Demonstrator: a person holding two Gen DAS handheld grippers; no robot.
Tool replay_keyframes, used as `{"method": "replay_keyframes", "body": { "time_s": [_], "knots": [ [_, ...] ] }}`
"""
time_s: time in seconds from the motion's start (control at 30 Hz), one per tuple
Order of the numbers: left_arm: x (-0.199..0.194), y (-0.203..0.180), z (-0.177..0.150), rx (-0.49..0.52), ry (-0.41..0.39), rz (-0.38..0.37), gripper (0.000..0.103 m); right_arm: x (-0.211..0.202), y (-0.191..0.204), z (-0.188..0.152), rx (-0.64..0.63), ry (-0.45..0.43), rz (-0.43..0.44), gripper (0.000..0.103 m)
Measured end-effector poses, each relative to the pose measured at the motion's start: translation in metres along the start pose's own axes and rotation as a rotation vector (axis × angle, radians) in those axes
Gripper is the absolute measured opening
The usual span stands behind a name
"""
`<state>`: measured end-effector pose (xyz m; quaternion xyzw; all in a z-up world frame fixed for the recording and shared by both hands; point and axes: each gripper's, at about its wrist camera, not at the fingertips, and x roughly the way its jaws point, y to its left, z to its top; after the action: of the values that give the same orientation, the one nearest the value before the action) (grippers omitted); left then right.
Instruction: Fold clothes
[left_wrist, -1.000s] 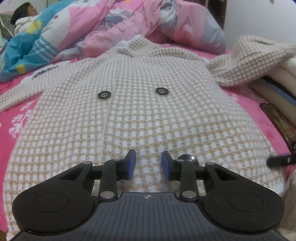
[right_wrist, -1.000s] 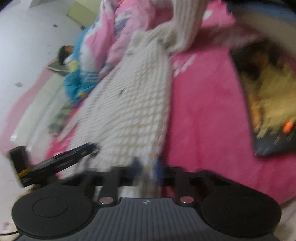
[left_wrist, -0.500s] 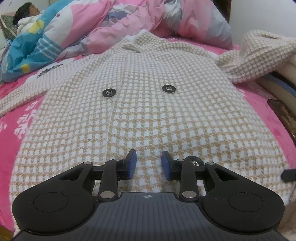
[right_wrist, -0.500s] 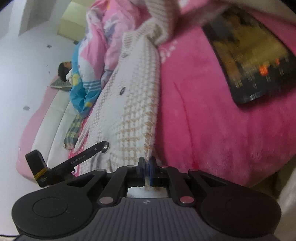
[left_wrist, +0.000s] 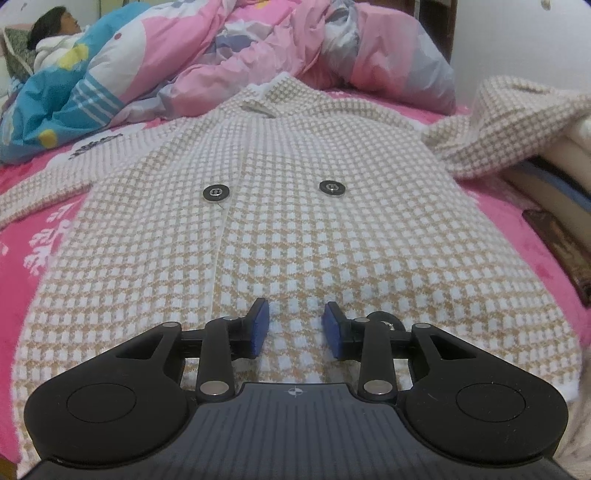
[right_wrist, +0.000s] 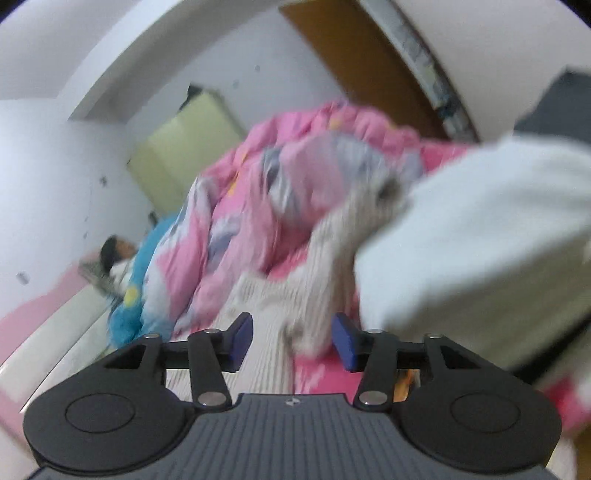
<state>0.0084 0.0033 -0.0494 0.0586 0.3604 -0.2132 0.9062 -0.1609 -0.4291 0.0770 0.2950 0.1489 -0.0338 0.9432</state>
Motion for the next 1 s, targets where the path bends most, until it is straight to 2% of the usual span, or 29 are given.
{"method": "replay_keyframes", "body": {
  "time_s": [0.1,0.17,0.27,0.37,0.57,0.67,0.7,0.73,0.9,1.0],
  "knots": [
    [-0.001,0.003,-0.001,-0.015,-0.008,-0.016,0.035,0.009,0.007,0.024,-0.039,-0.064,-0.093,0.053],
    [-0.002,0.006,-0.002,-0.024,-0.014,-0.029,0.036,0.021,0.007,0.04,-0.055,-0.076,-0.175,0.06],
    [-0.005,0.01,-0.004,-0.03,-0.024,-0.047,0.036,0.049,-0.004,0.061,-0.034,-0.024,-0.287,0.064],
    [-0.011,0.015,-0.001,-0.036,-0.033,-0.053,0.036,0.074,-0.022,0.073,0.029,0.086,-0.269,0.065],
    [-0.03,0.02,0.022,-0.032,-0.093,-0.064,0.036,0.108,-0.022,0.082,0.02,0.209,-0.21,0.065],
    [-0.033,0.016,0.036,-0.01,-0.124,-0.071,0.037,0.119,-0.021,0.088,-0.004,0.24,-0.189,0.039],
    [-0.033,0.014,0.042,-0.002,-0.133,-0.081,0.037,0.118,-0.02,0.09,-0.013,0.244,-0.183,0.025],
    [-0.031,0.012,0.047,0.007,-0.138,-0.094,0.037,0.119,-0.018,0.093,-0.023,0.243,-0.174,0.021],
    [-0.008,-0.006,0.062,0.076,-0.119,-0.134,0.037,0.119,0.005,0.119,-0.076,0.187,-0.095,0.017],
    [0.016,-0.018,0.065,0.089,-0.058,-0.145,0.037,0.123,0.016,0.152,-0.076,0.126,-0.044,0.016]
  ]
}}
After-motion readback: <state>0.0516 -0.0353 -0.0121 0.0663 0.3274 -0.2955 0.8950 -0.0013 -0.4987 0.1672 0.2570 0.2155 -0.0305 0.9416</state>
